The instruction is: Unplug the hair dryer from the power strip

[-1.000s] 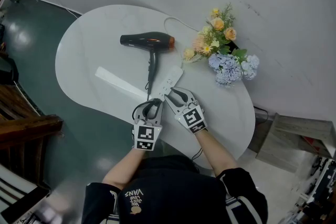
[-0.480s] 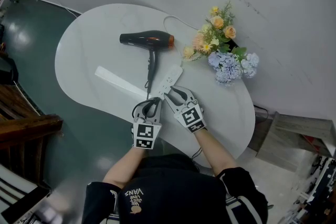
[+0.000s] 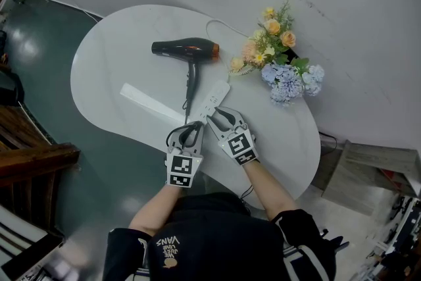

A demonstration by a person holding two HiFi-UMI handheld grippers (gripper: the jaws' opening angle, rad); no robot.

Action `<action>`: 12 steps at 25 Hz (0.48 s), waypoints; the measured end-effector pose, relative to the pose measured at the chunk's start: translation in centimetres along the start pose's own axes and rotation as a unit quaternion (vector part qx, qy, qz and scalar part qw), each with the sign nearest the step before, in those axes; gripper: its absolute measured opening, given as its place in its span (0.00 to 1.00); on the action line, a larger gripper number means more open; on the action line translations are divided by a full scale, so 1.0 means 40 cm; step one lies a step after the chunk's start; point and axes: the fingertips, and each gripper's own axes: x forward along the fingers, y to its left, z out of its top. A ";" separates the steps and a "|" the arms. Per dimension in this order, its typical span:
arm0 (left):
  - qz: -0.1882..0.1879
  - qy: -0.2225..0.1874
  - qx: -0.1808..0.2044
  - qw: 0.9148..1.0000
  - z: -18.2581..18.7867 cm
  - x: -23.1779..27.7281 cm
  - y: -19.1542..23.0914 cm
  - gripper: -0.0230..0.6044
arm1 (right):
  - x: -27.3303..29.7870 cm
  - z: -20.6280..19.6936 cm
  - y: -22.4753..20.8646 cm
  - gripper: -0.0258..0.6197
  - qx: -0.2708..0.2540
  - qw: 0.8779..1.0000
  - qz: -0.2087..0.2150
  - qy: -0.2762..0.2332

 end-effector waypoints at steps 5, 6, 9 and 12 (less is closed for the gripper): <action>0.001 0.000 -0.001 1.000 0.001 -0.007 -0.001 0.14 | 0.001 0.000 0.002 0.28 0.000 1.000 -0.003 0.001; 0.001 -0.001 -0.001 1.000 0.001 -0.009 -0.001 0.14 | 0.001 0.000 0.001 0.28 0.000 1.000 -0.004 0.001; 0.002 -0.003 -0.002 1.000 0.002 -0.016 0.000 0.14 | -0.001 -0.001 0.002 0.28 0.001 1.000 -0.004 0.002; 0.000 -0.008 -0.006 1.000 0.009 -0.027 0.000 0.14 | -0.002 0.000 0.003 0.28 -0.001 1.000 -0.005 0.003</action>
